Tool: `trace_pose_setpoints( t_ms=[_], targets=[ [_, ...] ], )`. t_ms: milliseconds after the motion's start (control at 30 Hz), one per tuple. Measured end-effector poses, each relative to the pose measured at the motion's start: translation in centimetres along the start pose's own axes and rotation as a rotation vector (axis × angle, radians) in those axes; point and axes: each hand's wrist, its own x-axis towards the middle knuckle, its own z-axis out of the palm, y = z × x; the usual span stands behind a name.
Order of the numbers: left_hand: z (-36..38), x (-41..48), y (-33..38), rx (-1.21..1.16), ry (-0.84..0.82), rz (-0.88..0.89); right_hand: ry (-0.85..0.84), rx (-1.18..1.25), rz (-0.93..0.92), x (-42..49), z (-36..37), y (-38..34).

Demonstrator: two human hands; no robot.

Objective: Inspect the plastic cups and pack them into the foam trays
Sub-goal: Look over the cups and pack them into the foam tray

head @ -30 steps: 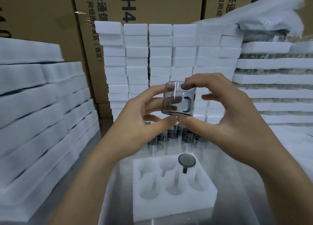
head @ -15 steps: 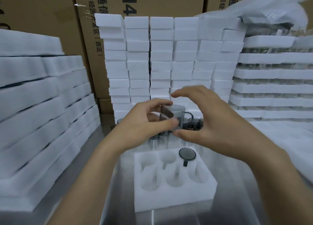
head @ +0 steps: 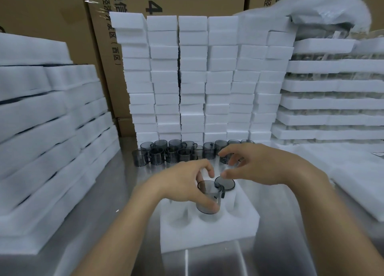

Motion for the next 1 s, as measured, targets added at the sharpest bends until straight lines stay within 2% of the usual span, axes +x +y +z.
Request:
trace_pose_setpoints(
  t_ms=[67,233,333,800,1000],
  targets=[
    [0.6,0.1,0.4,0.032,0.01,0.017,0.002,0.011,-0.004,-0.1,-0.2,0.1],
    [3.2,0.9,2.2,0.067,0.239,0.082,0.019,0.014,0.005,-0.3,-0.6,0.5],
    [5.1,1.8,2.8,0.161,0.315,0.089,0.025,0.02,0.002,-0.4,-0.9,0.7],
    [7.2,2.4,2.6,0.363,0.319,0.106,0.024,0.072,0.02,-0.6,-1.6,1.4],
    [6.4,2.2,2.5,0.337,0.288,0.078,0.015,0.084,0.03,-0.5,-1.6,1.7]
  ],
)
